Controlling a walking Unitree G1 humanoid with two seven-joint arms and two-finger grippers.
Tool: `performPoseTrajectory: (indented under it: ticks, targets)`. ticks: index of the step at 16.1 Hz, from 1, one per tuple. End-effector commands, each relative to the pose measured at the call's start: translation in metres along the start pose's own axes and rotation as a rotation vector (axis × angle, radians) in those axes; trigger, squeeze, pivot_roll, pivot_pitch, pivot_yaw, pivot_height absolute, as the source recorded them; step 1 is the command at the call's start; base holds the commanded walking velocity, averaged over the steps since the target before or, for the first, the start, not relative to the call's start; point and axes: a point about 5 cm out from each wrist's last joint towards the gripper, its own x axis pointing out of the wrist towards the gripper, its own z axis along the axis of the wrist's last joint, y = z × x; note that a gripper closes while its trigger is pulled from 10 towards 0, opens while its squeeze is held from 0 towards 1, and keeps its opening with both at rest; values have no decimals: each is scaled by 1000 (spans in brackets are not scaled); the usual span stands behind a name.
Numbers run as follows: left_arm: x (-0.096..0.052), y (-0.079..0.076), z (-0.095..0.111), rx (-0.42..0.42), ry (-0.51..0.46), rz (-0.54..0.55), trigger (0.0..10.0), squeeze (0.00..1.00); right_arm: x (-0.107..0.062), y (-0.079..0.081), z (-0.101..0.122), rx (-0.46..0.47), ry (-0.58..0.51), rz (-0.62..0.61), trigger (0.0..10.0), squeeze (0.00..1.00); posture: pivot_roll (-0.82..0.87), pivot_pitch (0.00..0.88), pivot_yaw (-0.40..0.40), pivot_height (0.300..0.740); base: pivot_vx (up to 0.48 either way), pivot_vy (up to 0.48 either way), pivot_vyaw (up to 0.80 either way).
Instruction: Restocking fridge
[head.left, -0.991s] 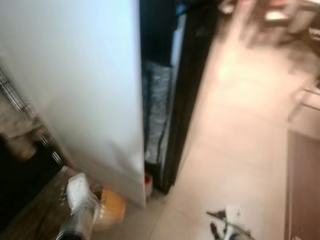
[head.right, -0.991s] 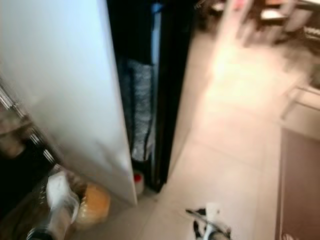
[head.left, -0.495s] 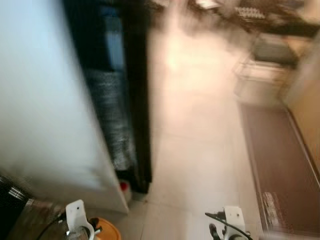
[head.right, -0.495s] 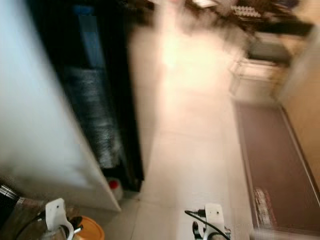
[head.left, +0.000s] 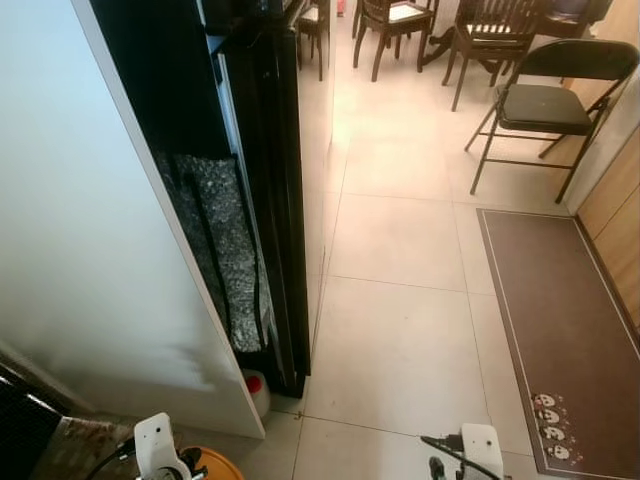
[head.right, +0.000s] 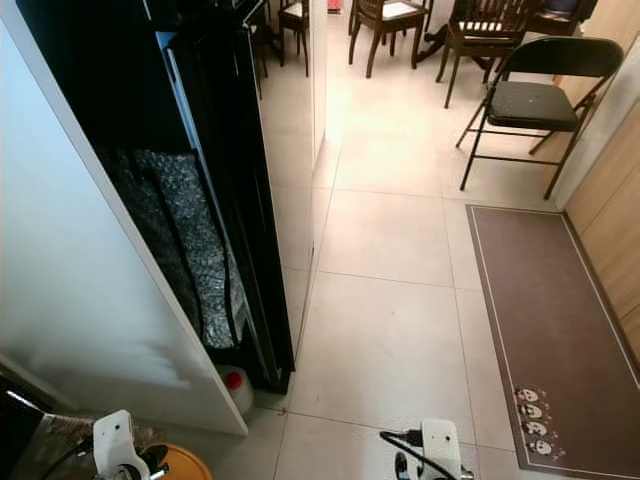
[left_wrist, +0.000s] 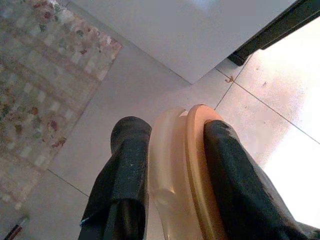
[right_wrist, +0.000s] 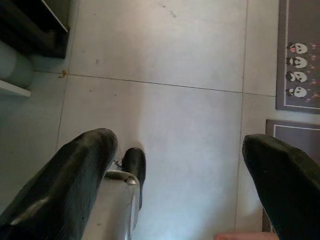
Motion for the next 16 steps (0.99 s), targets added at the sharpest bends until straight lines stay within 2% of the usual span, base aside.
performPoseTrajectory:
  ticks: [1, 4, 9, 14, 16]
  targets:
    - [-1, 3, -6, 16, 16, 10, 10000, 0, -1, -2, -4, -3, 10, -5, 10000, 0, -46, 0, 44, 740, 0, 0, 0]
    - [-1, 1, -8, 14, 17, 0, 10000, 0, -1, -3, -4, -7, 9, -5, 10000, 0, -42, 0, 39, 740, 0, 0, 0]
    - [-2, 2, -10, 52, 20, -11, 10000, 0, 1, 0, 6, 2, -18, -4, 10000, 0, -43, 20, 39, 740, 0, 395, 0]
    - [-3, 5, -12, 70, 23, -13, 10000, 0, 2, 1, 8, 14, -21, -7, 10000, 0, -47, 35, 44, 740, 0, 385, 0]
    - [-3, 3, -13, 87, 21, -21, 10000, 0, 2, 1, 8, 18, -24, -11, 10000, 0, -46, 39, 44, 740, 0, 0, 0]
